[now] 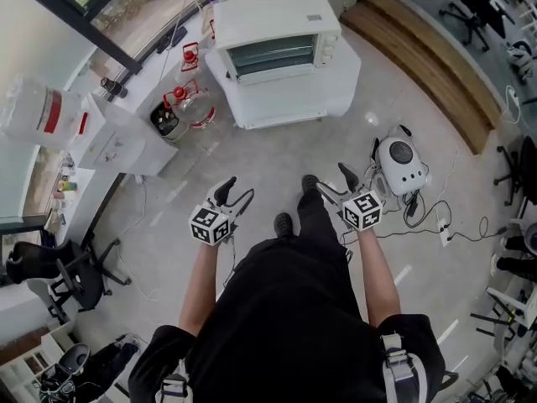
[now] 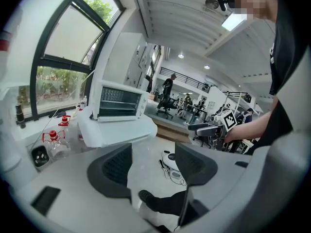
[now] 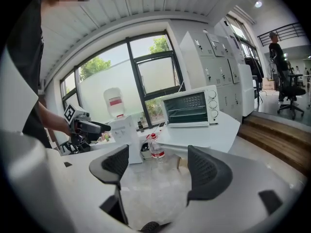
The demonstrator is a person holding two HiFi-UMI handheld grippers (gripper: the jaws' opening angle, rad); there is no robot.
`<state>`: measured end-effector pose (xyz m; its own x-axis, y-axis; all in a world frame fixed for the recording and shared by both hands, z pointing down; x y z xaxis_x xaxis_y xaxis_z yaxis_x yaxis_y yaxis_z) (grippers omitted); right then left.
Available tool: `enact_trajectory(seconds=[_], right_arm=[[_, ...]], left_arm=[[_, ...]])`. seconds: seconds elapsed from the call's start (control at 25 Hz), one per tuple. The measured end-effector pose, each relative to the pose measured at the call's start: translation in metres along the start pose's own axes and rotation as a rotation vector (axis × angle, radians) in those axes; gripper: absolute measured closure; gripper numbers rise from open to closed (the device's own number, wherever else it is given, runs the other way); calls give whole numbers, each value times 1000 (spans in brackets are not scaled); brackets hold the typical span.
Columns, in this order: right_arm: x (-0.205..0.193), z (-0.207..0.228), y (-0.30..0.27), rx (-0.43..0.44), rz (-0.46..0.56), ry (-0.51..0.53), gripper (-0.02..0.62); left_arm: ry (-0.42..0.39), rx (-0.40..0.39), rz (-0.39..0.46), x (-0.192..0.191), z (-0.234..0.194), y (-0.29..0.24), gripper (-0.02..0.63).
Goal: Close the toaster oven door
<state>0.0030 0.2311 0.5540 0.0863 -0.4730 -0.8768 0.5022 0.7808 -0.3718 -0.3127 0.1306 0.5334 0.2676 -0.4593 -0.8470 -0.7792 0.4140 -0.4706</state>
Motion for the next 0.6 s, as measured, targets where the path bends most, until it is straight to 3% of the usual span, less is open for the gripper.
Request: enact_trajectory(seconds=[0.36, 0.6], right_arm=[[11, 84, -34, 77, -86, -8, 202], [14, 139, -56, 135, -117, -91, 207]], left_arm=[[42, 59, -80, 11, -15, -72, 339], [80, 104, -117, 19, -23, -119, 339]])
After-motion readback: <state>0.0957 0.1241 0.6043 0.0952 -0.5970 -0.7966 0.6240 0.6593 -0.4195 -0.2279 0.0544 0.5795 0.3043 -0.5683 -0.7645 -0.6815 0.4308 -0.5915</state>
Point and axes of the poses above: the fingertips, and each gripper's own axes: y backward along the fingers, z to its right, x out of its top, the point moved 7 cm from there along y, backward along the fingers, and after that the axes turned 8 degrees about x, right-handed, at the moved point
